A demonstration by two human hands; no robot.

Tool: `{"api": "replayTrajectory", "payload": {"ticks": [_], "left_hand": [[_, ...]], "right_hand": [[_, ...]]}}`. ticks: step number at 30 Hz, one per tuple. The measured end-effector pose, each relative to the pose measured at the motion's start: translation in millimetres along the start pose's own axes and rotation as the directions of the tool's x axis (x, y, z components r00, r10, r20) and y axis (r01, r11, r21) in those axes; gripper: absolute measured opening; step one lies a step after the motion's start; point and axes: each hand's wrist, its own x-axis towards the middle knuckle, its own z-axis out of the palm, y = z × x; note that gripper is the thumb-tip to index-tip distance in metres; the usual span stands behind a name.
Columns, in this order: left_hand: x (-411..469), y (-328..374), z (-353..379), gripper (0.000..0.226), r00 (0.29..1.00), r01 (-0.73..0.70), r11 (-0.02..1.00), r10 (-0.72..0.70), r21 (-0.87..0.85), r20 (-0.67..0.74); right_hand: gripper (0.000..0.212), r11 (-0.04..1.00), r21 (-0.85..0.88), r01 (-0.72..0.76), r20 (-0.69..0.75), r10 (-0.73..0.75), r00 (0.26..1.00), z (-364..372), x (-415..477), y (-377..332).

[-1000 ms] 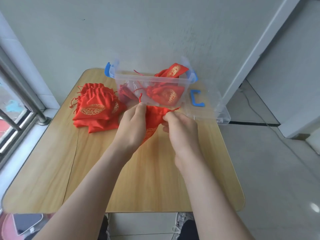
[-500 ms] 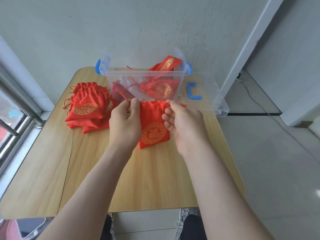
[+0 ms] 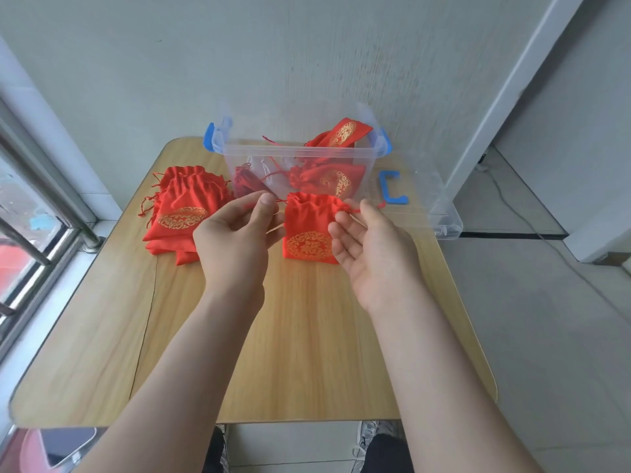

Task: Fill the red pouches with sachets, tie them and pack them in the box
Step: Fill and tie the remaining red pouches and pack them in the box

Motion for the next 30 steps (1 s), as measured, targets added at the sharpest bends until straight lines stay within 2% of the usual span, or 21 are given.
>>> {"api": "replayTrajectory", "payload": {"ticks": [3, 11, 17, 20, 24, 30], "left_hand": [[3.2, 0.1, -2.4, 0.018, 0.997, 0.060, 0.995, -0.063, -0.079, -0.035], [10.4, -3.9, -5.5, 0.018, 0.992, 0.098, 0.990, -0.106, -0.101, -0.070], [9.2, -1.0, -4.5, 0.037, 0.986, 0.151, 0.971, -0.161, -0.183, -0.041], [12.3, 1.8, -8.0, 0.033, 0.978, 0.158, 0.956, -0.186, -0.246, -0.093], [11.7, 5.4, -7.2, 0.036, 0.973, 0.182, 0.955, -0.209, -0.233, -0.100], [13.0, 3.8, -7.0, 0.021, 0.973, 0.192, 0.962, -0.212, -0.194, -0.089]], "right_hand": [[0.029, 0.999, 0.001, -0.049, -0.032, 0.049, 0.998, 1.2, 1.0, 0.7], [0.031, 0.996, 0.028, -0.083, -0.067, 0.085, 0.994, 4.4, 2.1, 3.6], [0.032, 0.981, 0.104, -0.163, -0.032, 0.167, 0.985, 6.5, 1.2, 8.1], [0.032, 0.976, 0.140, -0.167, -0.099, 0.181, 0.978, 3.4, 2.2, 9.6], [0.034, 0.976, 0.163, -0.146, -0.167, 0.173, 0.971, 2.5, 1.7, 10.9], [0.034, 0.968, 0.175, -0.179, -0.156, 0.207, 0.966, 7.0, -2.2, 14.8]]}}
